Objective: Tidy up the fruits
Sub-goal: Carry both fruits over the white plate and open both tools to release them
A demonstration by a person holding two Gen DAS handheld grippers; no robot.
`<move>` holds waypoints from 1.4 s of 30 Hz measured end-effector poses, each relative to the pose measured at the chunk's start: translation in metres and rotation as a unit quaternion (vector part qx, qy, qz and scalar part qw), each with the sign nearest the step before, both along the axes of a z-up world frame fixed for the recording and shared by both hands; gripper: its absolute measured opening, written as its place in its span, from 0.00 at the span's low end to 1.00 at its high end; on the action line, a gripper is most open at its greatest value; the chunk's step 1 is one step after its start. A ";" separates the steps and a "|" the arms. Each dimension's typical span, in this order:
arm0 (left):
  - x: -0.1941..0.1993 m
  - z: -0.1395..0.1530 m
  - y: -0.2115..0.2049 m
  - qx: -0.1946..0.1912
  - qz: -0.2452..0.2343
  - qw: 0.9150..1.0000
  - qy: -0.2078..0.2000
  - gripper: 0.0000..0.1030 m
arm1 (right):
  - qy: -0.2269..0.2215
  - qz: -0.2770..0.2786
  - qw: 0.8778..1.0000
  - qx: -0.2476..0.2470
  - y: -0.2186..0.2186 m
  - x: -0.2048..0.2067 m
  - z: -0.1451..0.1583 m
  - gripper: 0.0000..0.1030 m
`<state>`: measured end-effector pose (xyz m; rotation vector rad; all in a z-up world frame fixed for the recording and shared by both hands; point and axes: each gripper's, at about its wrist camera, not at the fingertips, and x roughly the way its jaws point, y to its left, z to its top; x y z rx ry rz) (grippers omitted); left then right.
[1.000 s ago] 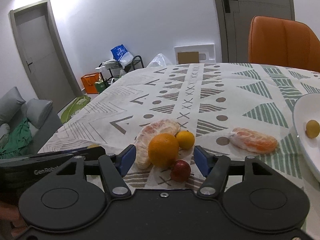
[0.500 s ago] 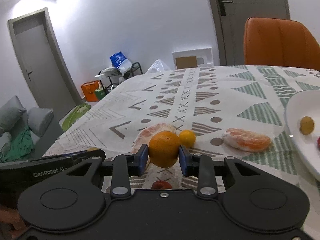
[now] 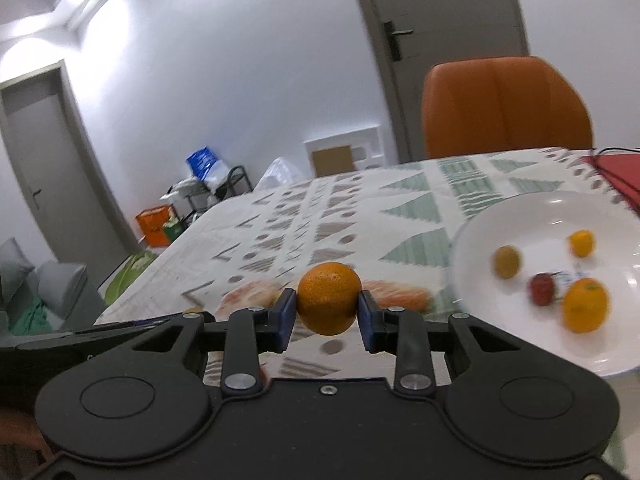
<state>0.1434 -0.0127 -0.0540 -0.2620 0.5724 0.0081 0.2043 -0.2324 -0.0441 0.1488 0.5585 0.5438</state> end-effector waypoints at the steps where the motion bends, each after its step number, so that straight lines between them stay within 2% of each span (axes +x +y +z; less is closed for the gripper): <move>1: 0.003 0.002 -0.005 0.003 -0.006 1.000 -0.001 0.23 | -0.002 -0.007 1.000 0.003 -0.007 0.000 0.001 0.30; 15: 0.032 0.023 -0.069 0.025 -0.076 0.997 -0.016 0.23 | -0.008 -0.102 0.995 0.015 -0.089 -0.004 0.006 0.30; 24: 0.044 0.029 -0.112 0.034 -0.119 0.992 -0.023 0.23 | -0.012 -0.136 0.990 0.020 -0.127 -0.008 0.005 0.30; 34: 0.055 0.032 -0.143 0.046 -0.145 0.988 -0.029 0.23 | -0.009 -0.155 0.988 0.021 -0.151 -0.005 0.002 0.31; 37: 0.058 0.030 -0.150 0.052 -0.149 0.987 -0.028 0.23 | 0.001 -0.155 0.987 0.031 -0.154 0.000 -0.004 0.35; 42: 0.064 0.028 -0.159 0.058 -0.153 0.986 -0.024 0.23 | 0.000 -0.156 0.987 0.035 -0.160 -0.004 -0.006 0.36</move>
